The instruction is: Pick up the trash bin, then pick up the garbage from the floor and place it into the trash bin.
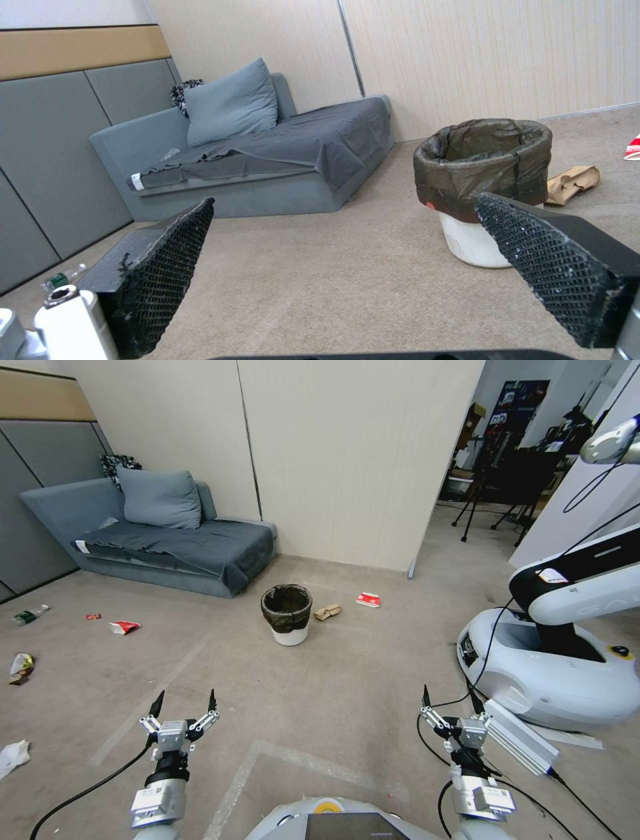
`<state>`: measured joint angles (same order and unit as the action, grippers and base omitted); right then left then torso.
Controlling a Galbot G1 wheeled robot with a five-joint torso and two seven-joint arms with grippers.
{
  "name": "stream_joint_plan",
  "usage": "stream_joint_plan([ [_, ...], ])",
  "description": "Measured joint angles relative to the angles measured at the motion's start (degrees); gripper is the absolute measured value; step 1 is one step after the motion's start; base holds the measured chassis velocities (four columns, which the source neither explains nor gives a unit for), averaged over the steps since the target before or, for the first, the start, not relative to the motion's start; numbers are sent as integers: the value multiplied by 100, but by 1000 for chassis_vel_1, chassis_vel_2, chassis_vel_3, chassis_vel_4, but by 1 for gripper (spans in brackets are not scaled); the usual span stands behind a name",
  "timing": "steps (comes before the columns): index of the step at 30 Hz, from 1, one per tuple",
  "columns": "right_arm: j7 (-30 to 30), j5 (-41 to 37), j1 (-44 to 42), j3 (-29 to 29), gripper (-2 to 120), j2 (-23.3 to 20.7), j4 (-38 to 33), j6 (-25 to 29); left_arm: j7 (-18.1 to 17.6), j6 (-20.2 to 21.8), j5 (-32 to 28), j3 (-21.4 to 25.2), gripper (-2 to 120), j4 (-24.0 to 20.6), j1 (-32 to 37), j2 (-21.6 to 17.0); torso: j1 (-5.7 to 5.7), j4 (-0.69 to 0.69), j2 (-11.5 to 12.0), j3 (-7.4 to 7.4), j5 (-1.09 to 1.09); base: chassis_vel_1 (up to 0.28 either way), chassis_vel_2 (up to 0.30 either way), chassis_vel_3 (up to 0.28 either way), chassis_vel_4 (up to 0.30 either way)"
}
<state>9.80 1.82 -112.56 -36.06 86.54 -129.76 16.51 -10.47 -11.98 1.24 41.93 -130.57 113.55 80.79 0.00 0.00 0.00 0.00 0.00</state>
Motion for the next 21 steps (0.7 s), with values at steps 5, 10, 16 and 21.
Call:
stream_joint_plan([
  [5,0,0,0,0,100,0,0,0,0,0,0,0,100,0,0,0,0,0,0,0,0,0,0,0,0],
  [10,0,0,0,0,100,0,0,0,0,0,0,0,100,0,0,0,0,0,0,0,0,0,0,0,0],
  [16,0,0,0,0,100,0,0,0,0,0,0,0,100,0,0,0,0,0,0,0,0,0,0,0,0],
  [21,0,0,0,0,100,0,0,0,0,0,0,0,100,0,0,0,0,0,0,0,0,0,0,0,0],
])
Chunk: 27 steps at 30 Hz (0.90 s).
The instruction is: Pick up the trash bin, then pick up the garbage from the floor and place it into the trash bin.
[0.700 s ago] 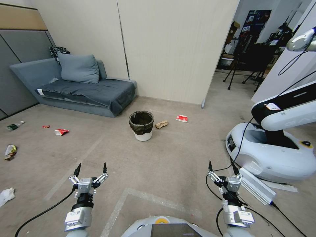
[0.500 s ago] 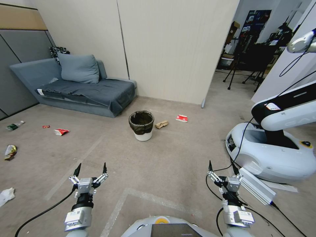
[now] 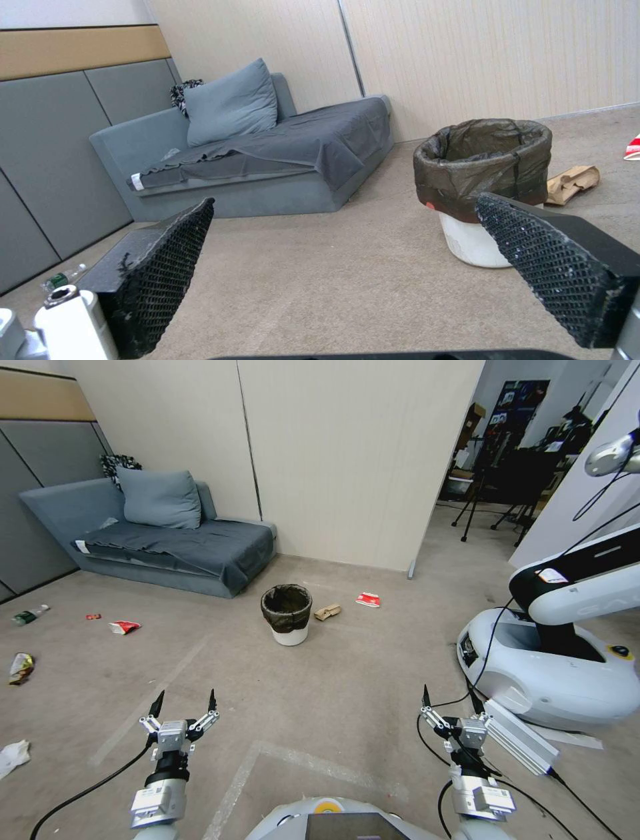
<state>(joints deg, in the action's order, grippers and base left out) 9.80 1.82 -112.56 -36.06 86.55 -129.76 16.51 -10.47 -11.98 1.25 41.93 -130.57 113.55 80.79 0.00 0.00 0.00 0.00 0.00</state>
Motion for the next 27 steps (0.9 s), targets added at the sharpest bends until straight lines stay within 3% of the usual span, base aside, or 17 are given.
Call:
stream_joint_plan([
  [3,-27,-3,-2,-31,100,15,-12,-39,0,26,0,-3,100,-3,-6,0,0,1,0,0,0,0,0,0,0],
  [6,-281,-103,-36,-296,100,181,-222,-422,39,316,-55,-49,100,-116,-63,1,0,1,0,0,-1,0,0,0,0],
  [8,-668,-265,-88,-696,100,444,-532,-995,107,733,-145,-115,100,-286,-153,4,0,0,0,0,1,0,0,0,0],
  [11,-740,-295,-99,-769,100,489,-592,-1101,125,844,-168,-132,100,-334,-180,4,0,-2,0,0,1,0,0,0,0],
  [12,-864,-347,-113,-880,100,560,-680,-1279,204,1319,-274,-211,100,-519,-273,7,0,-1,0,0,-1,0,0,0,0],
  [14,-872,-352,-113,-889,100,568,-687,-1290,236,1526,-317,-247,100,-601,-318,9,0,2,0,0,0,0,0,0,0],
  [16,-876,-354,-114,-892,100,571,-689,-1297,314,1985,-418,-326,100,-796,-421,11,0,0,0,0,-1,0,0,0,0],
  [17,-876,-354,-114,-892,100,571,-689,-1297,314,1985,-418,-326,100,-796,-421,11,0,0,0,0,-1,0,0,0,0],
  [19,-891,-358,-115,-886,100,571,-691,-1328,396,2501,-530,-409,100,-998,-531,14,0,1,0,0,0,0,0,0,0],
  [22,-935,-371,-115,-808,100,571,-692,-1422,544,2771,-506,-581,100,-1109,-588,16,0,-1,0,0,0,0,0,0,0],
  [27,-946,-378,-115,-774,100,570,-690,-1455,606,2810,-456,-624,100,-1128,-584,9,0,1,0,0,0,0,0,0,0],
])
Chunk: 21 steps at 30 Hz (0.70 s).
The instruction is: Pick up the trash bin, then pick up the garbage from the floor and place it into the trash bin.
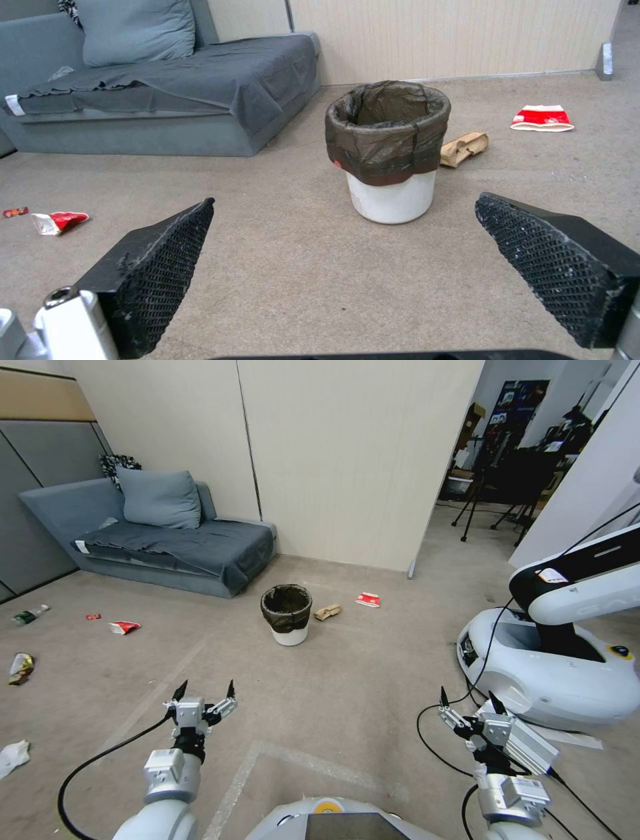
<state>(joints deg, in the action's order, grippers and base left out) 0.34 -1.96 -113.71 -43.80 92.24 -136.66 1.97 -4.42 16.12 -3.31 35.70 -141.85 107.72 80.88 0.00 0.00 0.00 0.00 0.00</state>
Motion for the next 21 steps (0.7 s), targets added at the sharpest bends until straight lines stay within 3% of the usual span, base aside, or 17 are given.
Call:
stream_joint_plan([
  [21,-20,116,-9,60,100,-8,1,-85,39,-193,217,54,100,-10,38,48,0,0,0,0,0,0,0,0,0],
])
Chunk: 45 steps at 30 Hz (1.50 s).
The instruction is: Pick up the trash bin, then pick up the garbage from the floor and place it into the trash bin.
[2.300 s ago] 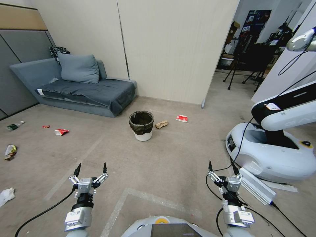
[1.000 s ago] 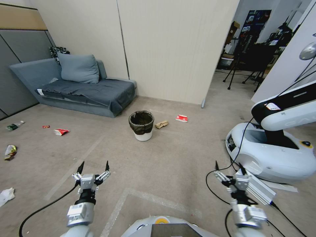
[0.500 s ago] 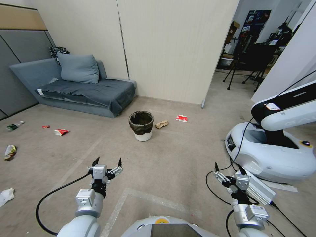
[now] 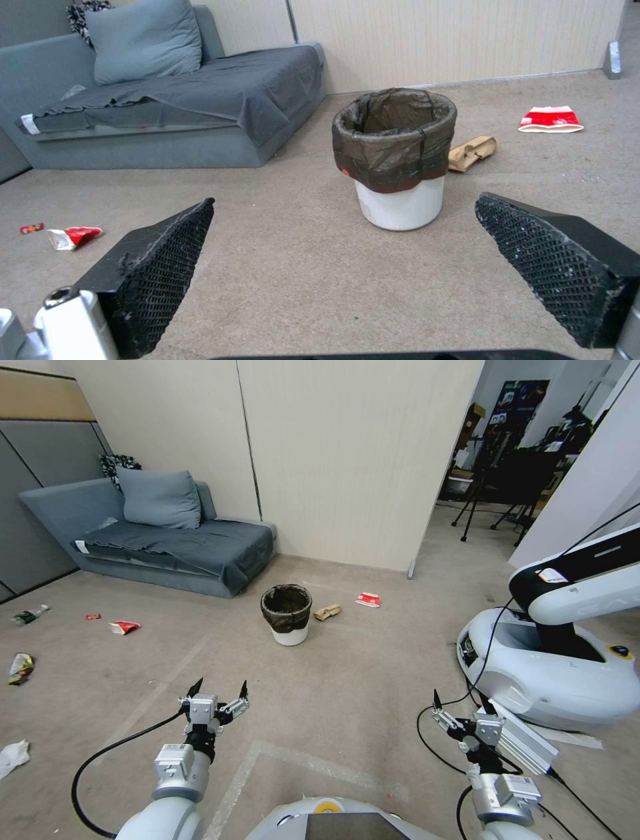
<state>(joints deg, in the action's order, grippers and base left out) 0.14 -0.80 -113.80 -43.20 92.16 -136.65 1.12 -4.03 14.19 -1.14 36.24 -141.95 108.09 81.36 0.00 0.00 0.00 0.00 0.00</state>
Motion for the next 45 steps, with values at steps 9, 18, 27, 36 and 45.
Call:
stream_joint_plan([
  [9,-16,-7,37,-4,100,-1,33,-25,-3,-32,3,4,100,7,-28,28,0,0,0,0,0,0,0,0,0],
  [18,-17,-3,47,-3,100,-2,77,-23,6,-42,7,-5,100,66,-38,28,0,0,0,0,0,-22,18,20,-17],
  [27,-17,27,51,2,100,-2,118,0,17,-64,9,-1,100,101,-45,23,-1,1,0,0,0,-105,109,113,-99],
  [36,-17,35,53,5,100,-2,128,9,22,-68,9,-1,100,101,-43,21,0,0,0,0,0,-79,81,69,-79],
  [45,-17,40,53,6,100,-2,133,30,24,-74,4,2,100,76,-37,23,0,0,0,0,0,-97,99,93,-97],
])
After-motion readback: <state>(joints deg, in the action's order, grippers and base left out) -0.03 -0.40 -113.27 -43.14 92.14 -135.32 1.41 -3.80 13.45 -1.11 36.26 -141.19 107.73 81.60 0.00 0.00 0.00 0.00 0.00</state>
